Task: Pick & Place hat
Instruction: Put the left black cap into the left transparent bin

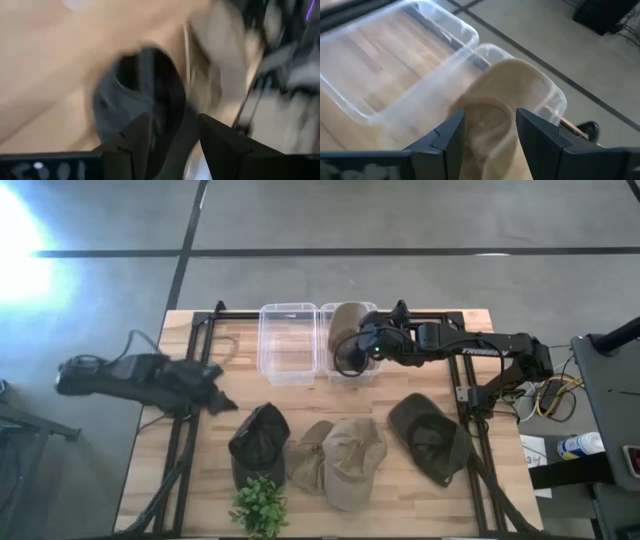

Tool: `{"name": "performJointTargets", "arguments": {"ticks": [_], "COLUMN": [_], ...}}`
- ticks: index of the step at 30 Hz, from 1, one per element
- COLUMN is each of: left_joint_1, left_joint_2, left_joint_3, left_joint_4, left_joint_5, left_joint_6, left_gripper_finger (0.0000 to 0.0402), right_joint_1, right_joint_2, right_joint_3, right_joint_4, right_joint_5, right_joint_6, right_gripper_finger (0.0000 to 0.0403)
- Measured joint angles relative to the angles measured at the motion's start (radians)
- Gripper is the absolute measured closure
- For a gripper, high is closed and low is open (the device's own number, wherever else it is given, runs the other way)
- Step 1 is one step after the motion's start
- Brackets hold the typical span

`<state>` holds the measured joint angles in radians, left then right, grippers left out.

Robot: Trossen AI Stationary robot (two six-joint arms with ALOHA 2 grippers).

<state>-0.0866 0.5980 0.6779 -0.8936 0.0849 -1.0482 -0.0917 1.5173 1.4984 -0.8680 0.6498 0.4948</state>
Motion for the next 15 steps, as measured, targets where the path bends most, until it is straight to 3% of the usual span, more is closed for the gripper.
{"name": "performJointTargets", "arguments": {"ticks": [3,6,11,15], "left_joint_1": [-0.130,-0.273,-0.450,-0.527], "left_joint_2": [0.143,0.280,0.442,0.504], "left_joint_3": [0.081,0.142,0.188,0.186], "left_joint_4": [-0.030,-0.120,-0.239,-0.219], "left_joint_5": [-0.006,-0.086,-0.259,-0.256], "left_joint_6": [0.099,0.095,-0.143,-0.342], "left_gripper_finger": [0.0242,0.0242,0.0242,0.0241], "right_joint_1": [0.000,0.000,0.000,-0.003], "right_joint_2": [0.000,-0.001,-0.001,-0.001], "right_joint_3": [0.000,-0.001,-0.001,-0.001], "right_joint_4": [-0.052,-0.079,-0.078,-0.066], "right_joint_5": [0.003,0.004,0.037,0.054], "right_joint_6": [0.000,0.002,-0.003,-0.045], "right_gripper_finger": [0.0236,0.0234,0.0234,0.0234]}}
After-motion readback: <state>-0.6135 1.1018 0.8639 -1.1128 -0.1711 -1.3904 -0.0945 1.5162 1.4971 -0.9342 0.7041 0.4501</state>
